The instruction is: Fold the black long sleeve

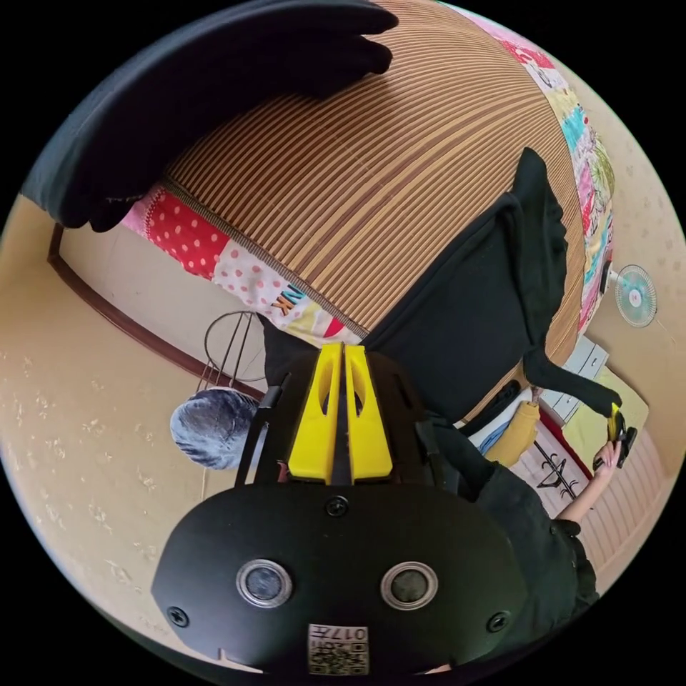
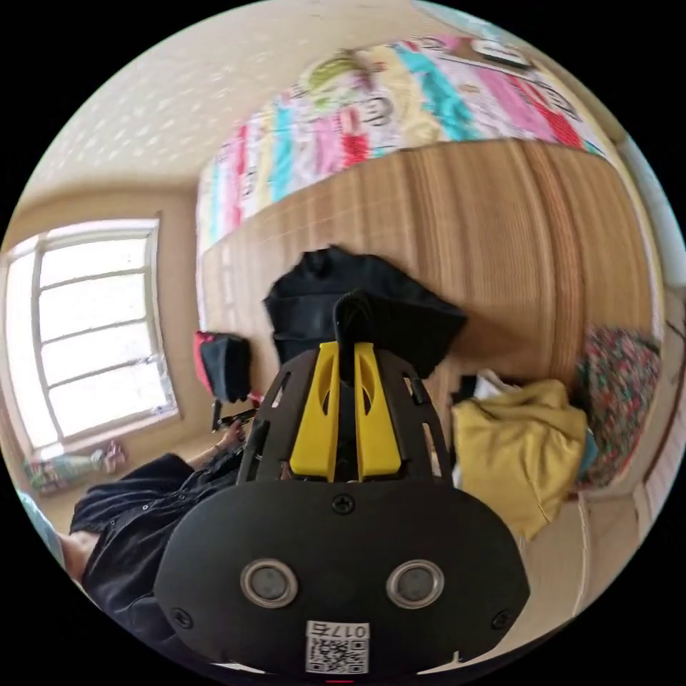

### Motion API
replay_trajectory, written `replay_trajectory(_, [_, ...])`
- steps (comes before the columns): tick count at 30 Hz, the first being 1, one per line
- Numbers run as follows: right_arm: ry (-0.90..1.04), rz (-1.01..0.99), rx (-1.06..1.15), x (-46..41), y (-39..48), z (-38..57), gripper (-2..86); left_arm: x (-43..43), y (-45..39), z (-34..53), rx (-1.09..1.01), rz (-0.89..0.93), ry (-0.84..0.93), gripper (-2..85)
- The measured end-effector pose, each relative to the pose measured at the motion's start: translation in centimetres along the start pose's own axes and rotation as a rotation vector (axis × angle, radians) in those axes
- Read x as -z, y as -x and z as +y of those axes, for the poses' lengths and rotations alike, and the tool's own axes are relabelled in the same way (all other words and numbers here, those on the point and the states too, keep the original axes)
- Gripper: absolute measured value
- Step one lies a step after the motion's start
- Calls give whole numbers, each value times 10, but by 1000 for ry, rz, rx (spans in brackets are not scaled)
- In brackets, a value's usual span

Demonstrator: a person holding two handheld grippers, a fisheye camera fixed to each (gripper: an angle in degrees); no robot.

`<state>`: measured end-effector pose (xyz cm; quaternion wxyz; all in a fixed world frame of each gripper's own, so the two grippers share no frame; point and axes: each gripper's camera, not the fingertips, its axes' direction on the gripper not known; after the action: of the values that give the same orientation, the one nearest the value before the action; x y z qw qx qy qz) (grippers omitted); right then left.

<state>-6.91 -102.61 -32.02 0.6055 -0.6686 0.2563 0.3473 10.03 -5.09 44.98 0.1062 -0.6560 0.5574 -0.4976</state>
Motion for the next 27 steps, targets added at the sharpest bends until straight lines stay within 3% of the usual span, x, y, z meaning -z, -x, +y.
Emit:
replay_trajectory(4, [48,-310,338,-84,90,-44,86,9,5,2,-41,16,3,9])
replay_trajectory(7, [41,-442,393,-110,99,-42,90,22,1,5,-99,40,-11,37])
replay_trajectory(11, [41,-279,249,-126,46,-22,80,29,-9,11,-238,23,7,48])
replay_trajectory(19, [313,184,-190,-191,-150,60,78,-9,-9,30,-392,-156,139,70])
replay_trajectory(27, [559,206,-271,-275,-244,136,92,-39,-20,29,-529,-327,211,88])
